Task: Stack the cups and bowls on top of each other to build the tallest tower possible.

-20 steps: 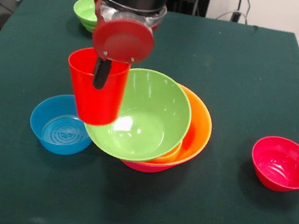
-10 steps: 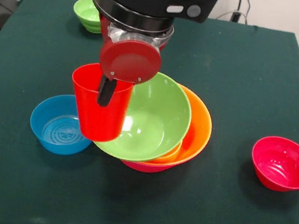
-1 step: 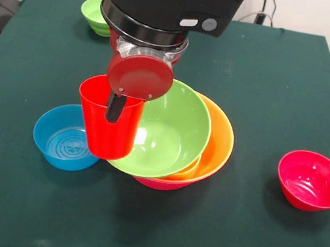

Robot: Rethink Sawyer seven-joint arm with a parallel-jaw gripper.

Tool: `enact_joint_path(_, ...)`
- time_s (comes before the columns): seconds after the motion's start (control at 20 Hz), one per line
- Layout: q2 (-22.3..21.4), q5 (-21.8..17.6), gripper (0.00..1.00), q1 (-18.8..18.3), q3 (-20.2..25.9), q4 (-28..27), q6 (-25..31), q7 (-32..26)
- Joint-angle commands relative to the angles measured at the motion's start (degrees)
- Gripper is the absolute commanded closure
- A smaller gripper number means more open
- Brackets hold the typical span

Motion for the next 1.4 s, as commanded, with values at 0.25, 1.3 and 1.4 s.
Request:
enact_joint_path(0.25, -1.5, 0.5, 1.0, 0.9, 3.8, 5.2, 3.3, 11.3)
enact_joint_path(1.3, -4.5, 0.1, 1.0, 4.8, 8.0, 17.4, -4.2, 7.2)
enact_joint_path(1.4, -4.7, 0.0, 1.0, 5.0, 8.3, 18.1, -4.6, 6.8)
